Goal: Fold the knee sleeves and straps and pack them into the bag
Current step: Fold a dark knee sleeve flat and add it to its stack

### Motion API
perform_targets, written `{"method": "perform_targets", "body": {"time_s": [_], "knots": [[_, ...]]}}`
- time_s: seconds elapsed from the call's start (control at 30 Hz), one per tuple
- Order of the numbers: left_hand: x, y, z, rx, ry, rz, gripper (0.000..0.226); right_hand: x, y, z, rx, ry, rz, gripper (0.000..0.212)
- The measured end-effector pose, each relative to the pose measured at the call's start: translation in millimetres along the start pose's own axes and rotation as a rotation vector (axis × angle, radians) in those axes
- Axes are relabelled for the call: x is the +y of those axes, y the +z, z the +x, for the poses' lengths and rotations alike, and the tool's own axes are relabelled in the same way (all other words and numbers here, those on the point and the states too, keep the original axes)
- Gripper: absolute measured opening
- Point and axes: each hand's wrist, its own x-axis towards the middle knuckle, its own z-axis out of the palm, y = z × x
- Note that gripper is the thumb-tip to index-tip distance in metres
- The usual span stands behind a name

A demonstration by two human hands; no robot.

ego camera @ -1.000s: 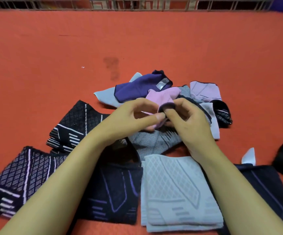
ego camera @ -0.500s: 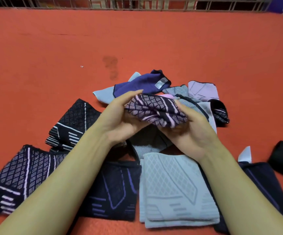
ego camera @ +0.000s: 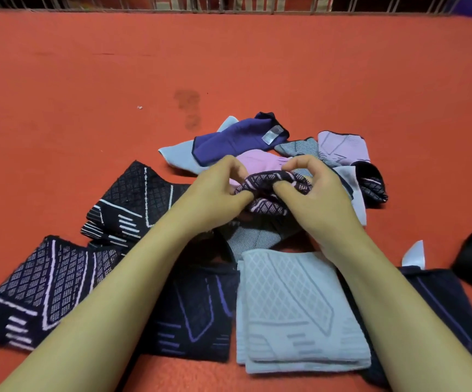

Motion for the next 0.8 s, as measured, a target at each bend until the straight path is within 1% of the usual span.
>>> {"method": "perform_targets", "body": {"time_s": [0.07, 0.1, 0.17, 0.23, 0.27, 0.3, 0.33, 0.4, 0.5, 0.57, 0.63, 0.7, 0.73, 0.77, 0.8], "knots": [[-0.2, -1.4, 1.6, 0.061, -0.016, -0.115, 0.02, -1.7, 0.2, -2.9, -0.039, -0.014, -0.14, 0.028], [3.2, -2.4, 0.9, 0.051, 0.003, -0.159, 0.018, 0.0, -0.4, -2.7, -0.028, -0.02, -0.209, 0.03], [12.8, -3.6, -3.1, -0.08, 0.048, -0.276, 0.015, 1.8, -6.8, -1.0, 0.052, -0.012, -0.279, 0.034], [21.4, -6.9, -11.1, -0.29, 0.049, -0.521, 0.017, -1.9, -14.1, -0.5, 0.11, -0.016, -0.254, 0.042], [25.2, -9.1, -14.9, -0.399, 0.02, -0.674, 0.02, -3.4, -15.0, -0.2, 0.101, -0.024, -0.221, 0.043], [26.2, -11.0, -16.1, -0.475, -0.007, -0.795, 0.02, -5.5, -13.5, -0.4, 0.07, -0.018, -0.16, 0.042], [29.2, -11.9, -17.3, -0.509, -0.006, -0.853, 0.02, -8.2, -10.5, -1.1, 0.026, 0.008, -0.072, 0.041], [32.4, -10.4, -17.6, -0.469, 0.011, -0.854, 0.03, -11.6, -4.4, -2.7, -0.042, 0.074, 0.122, 0.043], [33.7, -5.1, -9.6, -0.269, -0.039, -0.816, 0.04, -20.7, -2.1, -4.5, -0.123, 0.195, 0.501, 0.043], [32.0, -1.9, -2.6, -0.16, -0.109, -0.806, 0.045, -26.9, 1.1, -10.7, -0.293, 0.272, 0.824, 0.046], [30.1, 0.4, 1.1, -0.139, -0.145, -0.803, 0.054, -28.2, -0.1, -15.7, -0.497, 0.322, 1.095, 0.046], [27.3, 0.7, 1.9, -0.168, -0.144, -0.789, 0.058, -23.7, -6.1, -12.8, -0.626, 0.31, 1.178, 0.039], [27.7, -0.2, 0.4, -0.19, -0.141, -0.788, 0.058, -21.4, -11.0, -10.2, -0.676, 0.299, 1.185, 0.046], [24.6, -1.9, 0.3, -0.197, -0.13, -0.764, 0.058, -18.0, -15.0, -7.8, -0.724, 0.271, 1.166, 0.057], [26.0, -3.3, -1.3, -0.208, -0.119, -0.75, 0.057, -15.2, -18.1, -5.7, -0.75, 0.231, 1.113, 0.063]]}}
